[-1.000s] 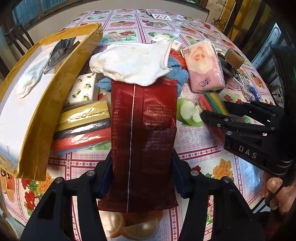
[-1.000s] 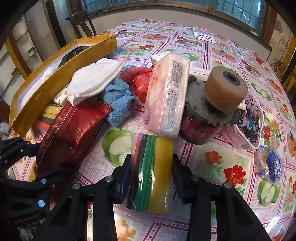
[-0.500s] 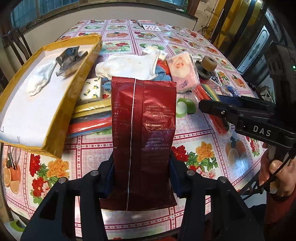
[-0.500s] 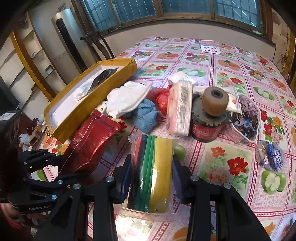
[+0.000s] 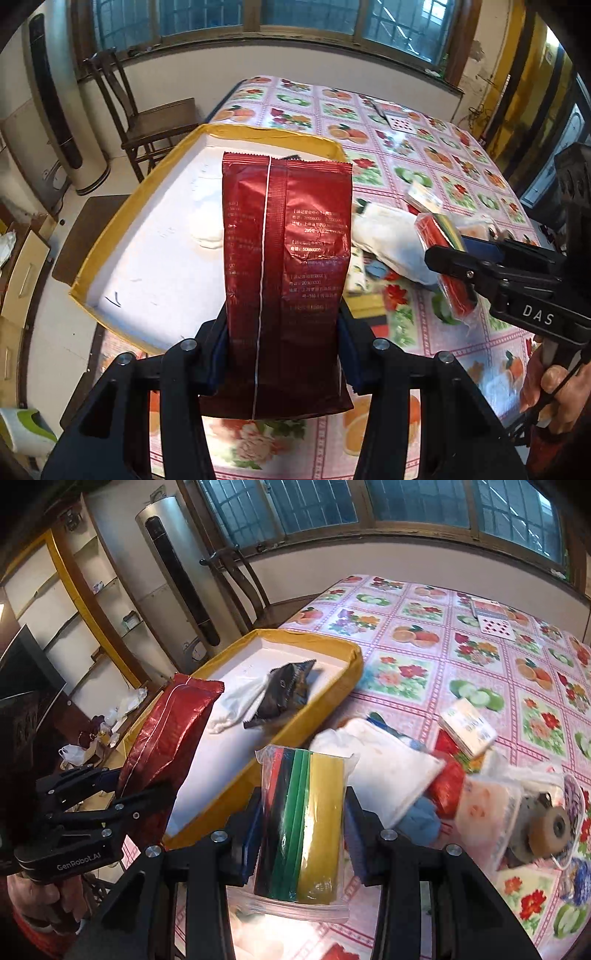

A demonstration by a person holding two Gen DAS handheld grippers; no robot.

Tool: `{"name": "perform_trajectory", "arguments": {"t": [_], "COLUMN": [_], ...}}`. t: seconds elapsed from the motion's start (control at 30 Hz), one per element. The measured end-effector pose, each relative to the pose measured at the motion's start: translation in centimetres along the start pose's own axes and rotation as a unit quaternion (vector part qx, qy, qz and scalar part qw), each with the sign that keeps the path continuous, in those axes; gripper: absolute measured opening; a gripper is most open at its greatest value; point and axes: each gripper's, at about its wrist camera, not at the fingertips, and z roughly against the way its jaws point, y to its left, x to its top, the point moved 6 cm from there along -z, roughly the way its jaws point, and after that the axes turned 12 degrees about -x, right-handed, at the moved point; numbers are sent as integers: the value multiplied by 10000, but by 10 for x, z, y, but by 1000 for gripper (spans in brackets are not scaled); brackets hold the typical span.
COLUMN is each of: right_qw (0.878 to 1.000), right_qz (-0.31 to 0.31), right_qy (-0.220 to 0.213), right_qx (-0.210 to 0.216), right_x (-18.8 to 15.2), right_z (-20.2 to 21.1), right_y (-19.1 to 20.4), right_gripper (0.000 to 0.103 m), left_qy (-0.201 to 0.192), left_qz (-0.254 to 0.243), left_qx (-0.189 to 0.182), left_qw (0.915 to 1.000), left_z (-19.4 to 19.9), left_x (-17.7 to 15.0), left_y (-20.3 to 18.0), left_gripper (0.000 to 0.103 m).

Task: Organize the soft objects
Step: 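Place the red foil bag and sponge pack into the yellow box, opening both grippers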

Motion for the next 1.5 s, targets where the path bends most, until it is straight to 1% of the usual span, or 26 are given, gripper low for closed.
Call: {"name": "perform_trajectory", "arguments": {"t": [0.13,0.27,0.33,0.43,0.53,0.6,0.63,0.73,0.8,0.87,0.9,0.93,0.97,1.0,1.03,1.07,1.1,1.17,1.27,1.4,1.47,1.5], "right_qw": [9997,9994,9991,9985,9980,9980,9980,9974,9970,9951,9944,9944,9954,9965,9967,9963,9957,9954,9956,9956,9956,9957], "right_qz": [-24,42,90,155,260,285,296,144,55,-179,-261,-271,-228,-193,-211,-271,-339,-393,-393,-427,-439,-461], "right_qy": [99,194,285,428,539,545,542,620,571,543,526,472,401,311,228,174,128,66,-25,-85,-190,-253], "right_qx": [229,297,294,288,188,168,159,351,512,804,883,906,843,749,744,801,857,872,854,830,800,769], "right_x": [29,45,47,45,39,38,37,34,33,33,33,33,33,33,32,32,31,29,24,13,6,3], "right_z": [-26,-53,-68,-89,-105,-108,-109,-113,-110,-103,-99,-94,-90,-85,-79,-74,-68,-60,-47,-33,-22,-16], "right_y": [30,56,67,80,89,91,92,93,92,88,88,87,86,85,83,80,77,72,66,55,46,41], "right_gripper": [41,41,41,41,41,41,44,45,48,51,51,51,51,52,53,54,55,56,57,58,63,69], "left_qy": [-17,6,14,67,102,85,73,3,-74,-215,-291,-381,-502,-639,-747,-827,-893,-960,-1002,-1160,-1242,-1286], "left_qz": [174,315,409,573,569,534,492,499,520,442,433,432,426,396,361,318,271,144,84,-44,-132,-185], "left_qx": [237,404,473,456,547,623,669,703,740,882,900,908,931,959,986,1012,1032,1110,1067,1201,1210,1208], "left_qw": [9996,9987,9980,9973,9968,9966,9965,9963,9959,9949,9946,9942,9935,9925,9917,9909,9903,9891,9892,9859,9848,9841], "left_z": [-8,-18,-23,-30,-36,-37,-39,-39,-40,-36,-33,-28,-21,-14,-7,-2,3,9,13,21,25,27], "left_x": [15,23,23,20,16,14,14,11,11,11,11,12,14,15,16,16,16,15,14,9,6,4], "left_y": [29,53,65,81,90,93,93,97,100,99,98,97,95,93,90,87,84,77,67,50,40,33], "left_gripper": [47,47,47,47,47,48,48,50,56,60,60,60,60,61,63,70,74,74,74,74,74,74]}}
